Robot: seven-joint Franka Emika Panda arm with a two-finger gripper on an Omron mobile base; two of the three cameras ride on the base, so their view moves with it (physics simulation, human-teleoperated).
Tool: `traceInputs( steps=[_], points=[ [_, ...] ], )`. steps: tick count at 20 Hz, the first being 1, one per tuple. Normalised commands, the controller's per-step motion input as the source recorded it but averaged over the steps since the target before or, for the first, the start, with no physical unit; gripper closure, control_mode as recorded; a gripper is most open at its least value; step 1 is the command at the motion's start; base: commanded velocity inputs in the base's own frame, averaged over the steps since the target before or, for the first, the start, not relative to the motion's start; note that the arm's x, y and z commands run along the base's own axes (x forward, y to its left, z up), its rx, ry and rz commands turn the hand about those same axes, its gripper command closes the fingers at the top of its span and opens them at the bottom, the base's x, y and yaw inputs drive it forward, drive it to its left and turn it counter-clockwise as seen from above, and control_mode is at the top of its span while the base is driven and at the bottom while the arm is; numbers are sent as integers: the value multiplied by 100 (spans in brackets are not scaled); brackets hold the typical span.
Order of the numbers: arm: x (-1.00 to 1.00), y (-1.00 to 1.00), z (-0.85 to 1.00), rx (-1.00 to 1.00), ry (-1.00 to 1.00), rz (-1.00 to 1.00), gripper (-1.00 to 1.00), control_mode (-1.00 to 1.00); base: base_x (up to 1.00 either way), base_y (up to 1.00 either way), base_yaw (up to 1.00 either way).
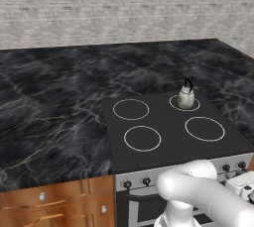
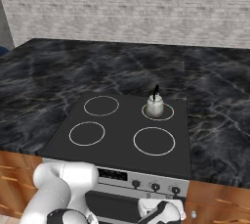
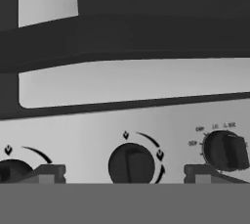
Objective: The kettle is done boiling. Turn off the stove, then wait for 300 timesteps before moving the kettle to the dining table.
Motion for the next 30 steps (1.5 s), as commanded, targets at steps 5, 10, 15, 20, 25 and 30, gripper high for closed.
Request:
traceInputs(
  steps=[5,10,15,20,25,30],
  points=[
    [-32,0,4,0,-7,0,-100,-100,0,0,0],
    [-23,0,21,-2,-3,0,-100,-100,0,0,0],
    [-9,0,27,-7,0,0,-100,-100,0,0,0],
    [0,0,38,-10,0,0,-100,-100,0,0,0],
    [0,0,43,-12,0,0,-100,-100,0,0,0],
    [0,0,43,-15,0,0,-100,-100,0,0,0]
  ],
)
